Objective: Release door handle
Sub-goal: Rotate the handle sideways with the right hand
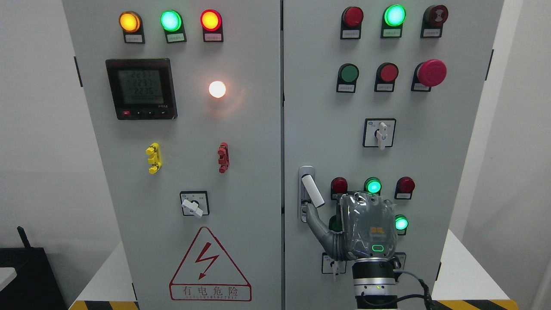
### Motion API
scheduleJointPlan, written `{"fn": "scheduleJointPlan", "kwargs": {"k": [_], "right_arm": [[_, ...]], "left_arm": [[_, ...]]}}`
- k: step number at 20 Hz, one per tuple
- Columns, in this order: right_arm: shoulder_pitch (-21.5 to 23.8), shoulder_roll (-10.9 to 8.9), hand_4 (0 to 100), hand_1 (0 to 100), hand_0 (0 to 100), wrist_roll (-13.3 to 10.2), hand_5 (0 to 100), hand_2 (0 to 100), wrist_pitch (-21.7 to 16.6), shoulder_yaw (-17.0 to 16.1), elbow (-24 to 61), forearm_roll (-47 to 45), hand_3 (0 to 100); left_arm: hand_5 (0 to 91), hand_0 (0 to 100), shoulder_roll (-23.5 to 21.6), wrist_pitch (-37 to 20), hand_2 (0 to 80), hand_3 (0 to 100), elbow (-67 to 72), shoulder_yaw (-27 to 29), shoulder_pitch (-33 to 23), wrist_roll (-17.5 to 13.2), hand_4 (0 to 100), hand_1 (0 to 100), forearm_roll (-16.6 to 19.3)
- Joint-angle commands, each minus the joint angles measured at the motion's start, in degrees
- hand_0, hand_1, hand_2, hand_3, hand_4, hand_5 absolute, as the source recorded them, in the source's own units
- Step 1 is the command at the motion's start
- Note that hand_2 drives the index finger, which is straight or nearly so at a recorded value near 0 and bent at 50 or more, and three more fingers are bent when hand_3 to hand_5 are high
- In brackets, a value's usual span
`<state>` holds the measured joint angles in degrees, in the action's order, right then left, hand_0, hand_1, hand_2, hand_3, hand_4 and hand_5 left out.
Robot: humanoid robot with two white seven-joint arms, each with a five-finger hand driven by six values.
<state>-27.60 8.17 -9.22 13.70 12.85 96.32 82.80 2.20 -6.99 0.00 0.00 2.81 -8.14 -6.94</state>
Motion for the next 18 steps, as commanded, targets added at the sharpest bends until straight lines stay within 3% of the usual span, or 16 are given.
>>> {"fn": "scheduleJointPlan", "kwargs": {"k": [1, 18], "right_arm": [[0.0, -0.26, 94, 10, 35, 0.08, 97, 96, -0.07, -0.2, 0.09, 0.0, 100], [0.09, -0.43, 94, 11, 35, 0.08, 97, 96, -0.34, -1.78, 0.09, 0.0, 100]], "left_arm": [[0.0, 12, 0.0, 0.05, 0.0, 0, 0.97, 0.62, 0.0, -0.03, 0, 39, 0.0], [0.0, 12, 0.0, 0.05, 0.0, 0, 0.97, 0.62, 0.0, -0.03, 0, 39, 0.0]]}}
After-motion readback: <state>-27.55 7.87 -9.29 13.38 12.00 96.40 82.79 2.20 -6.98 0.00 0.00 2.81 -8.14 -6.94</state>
